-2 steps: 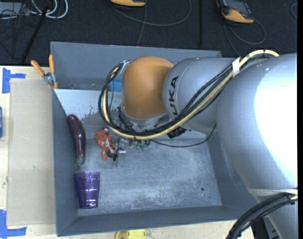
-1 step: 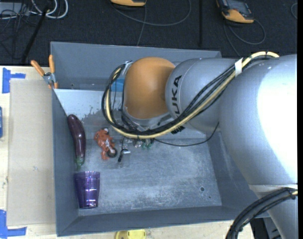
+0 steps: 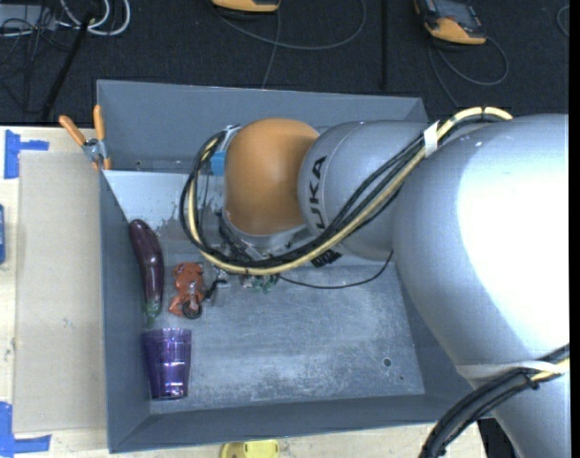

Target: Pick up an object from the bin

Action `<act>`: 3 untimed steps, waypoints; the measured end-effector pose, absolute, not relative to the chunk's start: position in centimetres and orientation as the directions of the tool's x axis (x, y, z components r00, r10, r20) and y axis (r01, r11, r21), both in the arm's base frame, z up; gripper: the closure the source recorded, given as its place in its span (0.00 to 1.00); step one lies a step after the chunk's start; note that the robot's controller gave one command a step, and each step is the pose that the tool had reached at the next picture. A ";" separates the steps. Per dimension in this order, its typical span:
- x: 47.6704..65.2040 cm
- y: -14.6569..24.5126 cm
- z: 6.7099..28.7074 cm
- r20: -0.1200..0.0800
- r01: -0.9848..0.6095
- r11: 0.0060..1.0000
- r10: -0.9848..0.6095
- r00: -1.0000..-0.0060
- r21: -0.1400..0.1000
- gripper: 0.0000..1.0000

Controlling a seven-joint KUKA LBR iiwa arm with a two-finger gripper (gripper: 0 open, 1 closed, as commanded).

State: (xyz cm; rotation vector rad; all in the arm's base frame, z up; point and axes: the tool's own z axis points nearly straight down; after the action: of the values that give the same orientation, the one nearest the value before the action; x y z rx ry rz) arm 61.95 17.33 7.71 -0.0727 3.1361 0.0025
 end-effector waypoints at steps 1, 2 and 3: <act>62.0 17.3 7.7 -0.005 -0.046 0.999 -0.046 -0.999 0.002 1.00; 58.7 18.7 7.0 0.001 -0.216 0.976 -0.216 -0.976 0.000 0.00; 58.7 18.7 7.0 0.001 -0.214 0.977 -0.214 -0.977 0.000 0.00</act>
Offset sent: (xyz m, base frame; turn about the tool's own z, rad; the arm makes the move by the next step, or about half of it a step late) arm -0.0326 0.0141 -0.0071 -0.1740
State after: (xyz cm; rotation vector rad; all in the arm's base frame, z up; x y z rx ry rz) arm 58.72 18.69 6.98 -0.3387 3.1241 0.0006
